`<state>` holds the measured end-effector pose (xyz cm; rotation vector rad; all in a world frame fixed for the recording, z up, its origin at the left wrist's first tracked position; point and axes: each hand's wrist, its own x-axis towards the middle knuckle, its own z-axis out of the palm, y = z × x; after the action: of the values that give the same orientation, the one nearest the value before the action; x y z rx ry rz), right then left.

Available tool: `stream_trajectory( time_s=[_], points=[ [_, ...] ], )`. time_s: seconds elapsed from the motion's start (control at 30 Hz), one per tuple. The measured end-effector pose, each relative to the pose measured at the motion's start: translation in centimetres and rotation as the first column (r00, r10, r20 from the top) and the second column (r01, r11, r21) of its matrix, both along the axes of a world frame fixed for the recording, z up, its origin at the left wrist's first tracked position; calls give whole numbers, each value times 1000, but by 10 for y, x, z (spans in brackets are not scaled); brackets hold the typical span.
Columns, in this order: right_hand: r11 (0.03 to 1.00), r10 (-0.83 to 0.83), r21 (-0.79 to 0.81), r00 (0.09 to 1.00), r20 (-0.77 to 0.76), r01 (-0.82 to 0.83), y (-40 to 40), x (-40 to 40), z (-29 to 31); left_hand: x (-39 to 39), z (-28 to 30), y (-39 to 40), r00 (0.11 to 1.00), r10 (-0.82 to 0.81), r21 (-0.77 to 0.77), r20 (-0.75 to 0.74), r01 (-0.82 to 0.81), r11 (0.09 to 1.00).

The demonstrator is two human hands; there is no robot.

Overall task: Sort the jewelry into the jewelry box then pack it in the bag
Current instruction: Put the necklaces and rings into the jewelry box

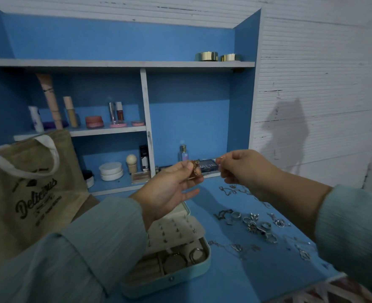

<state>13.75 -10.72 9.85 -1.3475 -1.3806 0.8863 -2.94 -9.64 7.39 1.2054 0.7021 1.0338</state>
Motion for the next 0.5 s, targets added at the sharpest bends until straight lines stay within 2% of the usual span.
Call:
stream_trajectory(
  time_s=[0.1,0.27,0.4,0.5],
  points=[
    [1000,2,-25,981,-192,-6,-2,-2,3,1,-3,-2,1000,-24,-16,-17,24,1000],
    [996,45,-58,922,-384,-72,-6,-5,5,4,-8,-2,998,-56,-67,24,57,996],
    [994,64,-59,918,-391,-95,-7,-4,2,4,-7,-3,989,-138,-65,60,141,988],
    [990,112,-44,940,-323,-133,-8,-3,1,3,-3,-3,984,-165,-19,72,167,986]
  ],
)
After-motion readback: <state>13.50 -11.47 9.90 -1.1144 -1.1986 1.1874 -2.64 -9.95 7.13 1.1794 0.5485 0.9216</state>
